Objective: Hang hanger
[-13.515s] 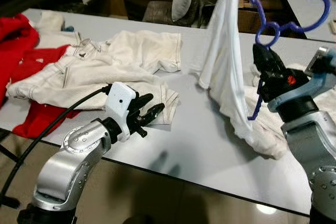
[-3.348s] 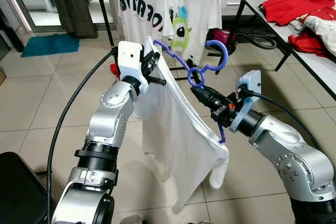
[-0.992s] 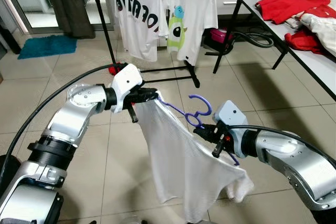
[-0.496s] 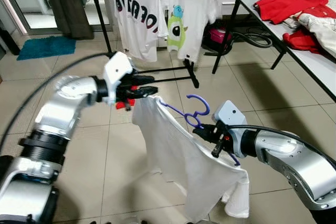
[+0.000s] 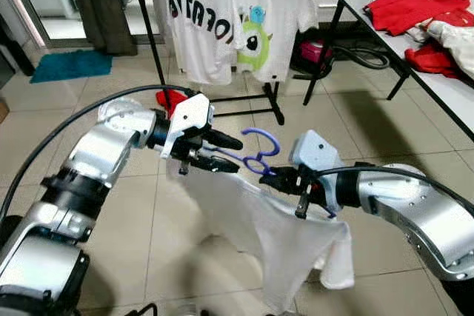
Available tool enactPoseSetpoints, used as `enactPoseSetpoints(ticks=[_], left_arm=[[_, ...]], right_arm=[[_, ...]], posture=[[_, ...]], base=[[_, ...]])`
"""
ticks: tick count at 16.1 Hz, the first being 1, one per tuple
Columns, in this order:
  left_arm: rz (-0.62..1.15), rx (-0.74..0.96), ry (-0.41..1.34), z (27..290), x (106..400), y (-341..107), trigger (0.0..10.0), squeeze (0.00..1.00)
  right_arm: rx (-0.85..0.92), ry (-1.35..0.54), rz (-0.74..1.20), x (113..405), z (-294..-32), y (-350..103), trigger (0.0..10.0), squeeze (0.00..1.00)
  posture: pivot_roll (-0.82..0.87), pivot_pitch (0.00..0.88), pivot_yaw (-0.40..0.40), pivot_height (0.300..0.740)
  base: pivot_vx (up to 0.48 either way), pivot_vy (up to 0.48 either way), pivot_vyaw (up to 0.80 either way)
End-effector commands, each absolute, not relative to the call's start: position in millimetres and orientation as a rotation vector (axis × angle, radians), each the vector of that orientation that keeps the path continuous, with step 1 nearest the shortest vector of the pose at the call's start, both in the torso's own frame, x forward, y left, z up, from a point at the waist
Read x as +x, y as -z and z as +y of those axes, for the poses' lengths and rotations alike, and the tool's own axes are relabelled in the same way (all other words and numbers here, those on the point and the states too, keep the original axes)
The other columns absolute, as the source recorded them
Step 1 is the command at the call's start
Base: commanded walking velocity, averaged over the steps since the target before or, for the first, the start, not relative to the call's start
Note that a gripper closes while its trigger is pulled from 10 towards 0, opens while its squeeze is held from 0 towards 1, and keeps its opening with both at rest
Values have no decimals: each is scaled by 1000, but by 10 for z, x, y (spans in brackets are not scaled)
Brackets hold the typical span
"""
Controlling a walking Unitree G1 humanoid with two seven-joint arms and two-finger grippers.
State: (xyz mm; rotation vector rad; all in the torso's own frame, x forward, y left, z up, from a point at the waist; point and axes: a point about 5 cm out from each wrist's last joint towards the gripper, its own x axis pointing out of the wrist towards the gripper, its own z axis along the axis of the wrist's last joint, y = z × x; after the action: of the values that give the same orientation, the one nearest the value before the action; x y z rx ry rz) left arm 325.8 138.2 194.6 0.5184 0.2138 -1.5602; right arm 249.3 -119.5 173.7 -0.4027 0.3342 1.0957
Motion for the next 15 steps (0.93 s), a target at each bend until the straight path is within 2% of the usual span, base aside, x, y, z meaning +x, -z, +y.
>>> enactPoseSetpoints(ticks=[1, 2, 3, 4, 5, 9, 15], left_arm=[[214, 557, 1605, 1351, 3283, -2008, 10000, 0], [223, 545, 1651, 1332, 3274, -2015, 10000, 0], [229, 554, 1697, 1308, 3262, -2003, 5686, 0], [231, 561, 1713, 1300, 3257, -1997, 5686, 0], [240, 564, 1742, 1278, 3251, -1984, 0, 0], [282, 694, 1754, 1278, 3276, -1912, 0, 0], [206, 662, 1760, 1225, 3300, -1989, 0, 0]], right_arm=[[-444, -1148, 275, 2459, -1140, -1854, 10000, 0], [-454, -1164, 274, 2449, -1130, -1863, 10000, 0], [-463, -1176, 273, 2442, -1122, -1872, 10000, 0], [-467, -1180, 272, 2440, -1118, -1875, 10000, 0], [-471, -1185, 270, 2442, -1109, -1880, 10000, 0], [-480, -1196, 260, 2457, -1083, -1902, 10000, 0], [-479, -1202, 254, 2468, -1057, -1910, 10000, 0]], posture=[[-122, 26, 30, 740], [-124, 25, 34, 740], [-125, 26, 36, 740], [-125, 26, 36, 740], [-126, 24, 38, 740], [-129, 17, 42, 740], [-128, 7, 39, 740]], base=[[0, 0, 0], [0, 0, 0], [0, 0, 0], [0, 0, 0], [0, 0, 0], [0, 0, 0], [0, 0, 0]])
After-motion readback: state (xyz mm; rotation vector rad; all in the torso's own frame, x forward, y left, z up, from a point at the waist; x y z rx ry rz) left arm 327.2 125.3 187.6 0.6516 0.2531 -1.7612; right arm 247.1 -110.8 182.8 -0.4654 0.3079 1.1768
